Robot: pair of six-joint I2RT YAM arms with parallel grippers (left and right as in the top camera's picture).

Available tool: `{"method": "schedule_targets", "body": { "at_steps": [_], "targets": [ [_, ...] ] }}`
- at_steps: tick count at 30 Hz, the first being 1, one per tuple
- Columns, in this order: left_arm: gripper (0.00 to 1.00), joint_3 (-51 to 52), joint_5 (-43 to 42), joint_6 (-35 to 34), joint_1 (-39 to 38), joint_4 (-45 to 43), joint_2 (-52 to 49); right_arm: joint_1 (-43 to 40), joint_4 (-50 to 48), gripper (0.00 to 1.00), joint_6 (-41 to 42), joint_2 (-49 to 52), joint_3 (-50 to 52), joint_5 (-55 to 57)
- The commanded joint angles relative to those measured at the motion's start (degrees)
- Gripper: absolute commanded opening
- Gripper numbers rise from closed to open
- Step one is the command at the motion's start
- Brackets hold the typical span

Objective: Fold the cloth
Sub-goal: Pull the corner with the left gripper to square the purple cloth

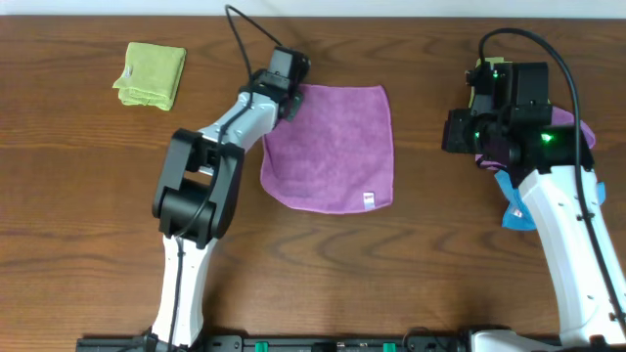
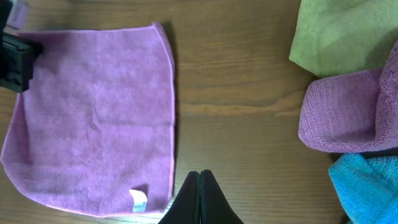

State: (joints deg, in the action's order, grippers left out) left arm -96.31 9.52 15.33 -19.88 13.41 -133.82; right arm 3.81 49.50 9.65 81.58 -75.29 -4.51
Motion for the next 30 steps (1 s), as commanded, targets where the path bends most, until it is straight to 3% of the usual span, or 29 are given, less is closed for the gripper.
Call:
{"method": "schedule_targets", "body": {
  "at_steps": [1,7,15,21,26,30],
  "targets": [
    [0.06,1.3,1.4,1.0,1.0,1.2,-1.9,-0.4,0.0,0.02,0.4,-0.7,-1.0,0.0],
    [0.06,-0.7,1.4,-2.7,1.2,0.4,0.1,-0.4,-0.2,0.02,-0.5,-0.7,-1.0,0.3],
    [0.06,-3.0,1.2,-6.9,1.2,3.0,11.3,-0.4,-1.0,0.02,-1.2,-0.7,-1.0,0.2],
    [0.06,-3.0,0.1,-12.7,3.9,22.9,22.6,-0.4,0.1,0.01,-3.1,-0.7,-1.0,2.5],
    [0.06,-2.4,-15.8,-13.7,9.8,36.4,24.9,-0.4,1.6,0.01,-7.1,-0.7,-1.0,2.8],
    [0.06,4.2,-19.3,-14.2,12.5,39.0,25.4,-1.6,4.2,0.02,-10.2,-0.7,0.5,2.8]
  ]
}}
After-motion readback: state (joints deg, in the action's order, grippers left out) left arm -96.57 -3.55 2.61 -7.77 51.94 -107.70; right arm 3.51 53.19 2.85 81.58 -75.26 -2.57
